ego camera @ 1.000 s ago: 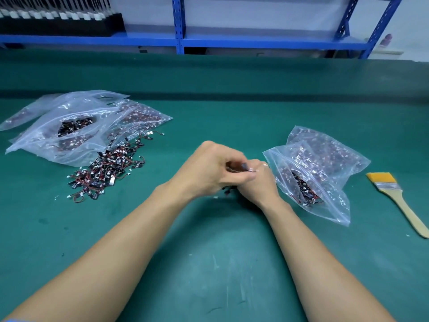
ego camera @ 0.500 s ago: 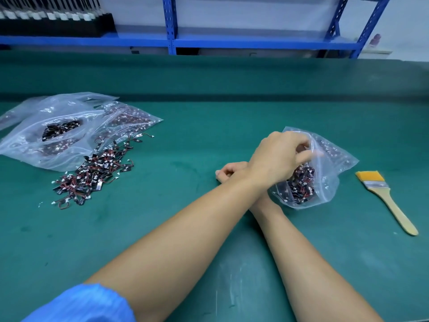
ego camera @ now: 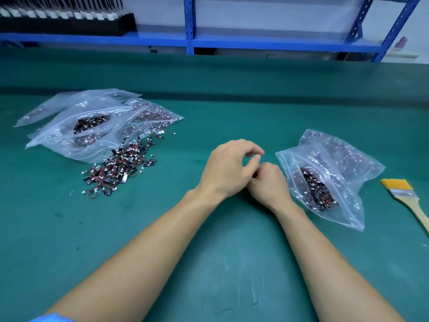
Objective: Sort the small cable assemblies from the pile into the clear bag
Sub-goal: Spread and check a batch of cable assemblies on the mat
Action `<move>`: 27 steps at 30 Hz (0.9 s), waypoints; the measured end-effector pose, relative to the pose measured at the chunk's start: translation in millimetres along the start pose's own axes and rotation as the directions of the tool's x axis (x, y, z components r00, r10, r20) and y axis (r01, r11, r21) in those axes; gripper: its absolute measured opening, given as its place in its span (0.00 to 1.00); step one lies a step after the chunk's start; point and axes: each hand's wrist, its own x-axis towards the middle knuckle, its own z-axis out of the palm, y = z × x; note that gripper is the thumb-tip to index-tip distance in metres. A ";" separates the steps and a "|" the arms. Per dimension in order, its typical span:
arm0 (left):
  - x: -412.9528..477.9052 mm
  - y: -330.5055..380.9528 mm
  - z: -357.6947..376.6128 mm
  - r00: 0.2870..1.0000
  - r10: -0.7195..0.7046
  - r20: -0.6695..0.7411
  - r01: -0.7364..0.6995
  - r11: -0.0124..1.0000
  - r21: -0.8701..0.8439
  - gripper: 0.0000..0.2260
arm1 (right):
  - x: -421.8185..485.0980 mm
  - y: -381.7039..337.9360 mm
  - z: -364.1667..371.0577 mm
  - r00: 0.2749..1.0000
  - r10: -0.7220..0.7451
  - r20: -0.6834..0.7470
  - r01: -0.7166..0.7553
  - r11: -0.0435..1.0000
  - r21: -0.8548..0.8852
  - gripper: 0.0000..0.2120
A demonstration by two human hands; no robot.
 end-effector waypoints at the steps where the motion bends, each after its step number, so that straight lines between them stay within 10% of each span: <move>1: -4.5 -16.1 -9.6 0.997 -0.041 -0.058 0.045 0.997 0.063 0.07 | 0.2 -3.8 1.0 1.000 -0.007 0.008 0.007 1.000 -0.007 0.15; 8: -23.2 -113.8 -51.4 0.896 -0.444 -0.028 0.380 0.729 0.569 0.30 | 1.9 -1.7 7.2 0.999 0.009 -0.041 -0.007 0.999 0.047 0.12; 27: 5.4 -152.2 -57.2 0.830 -0.553 0.066 0.359 0.623 0.695 0.41 | 5.2 -2.4 10.6 0.998 0.017 -0.066 -0.010 0.994 0.106 0.12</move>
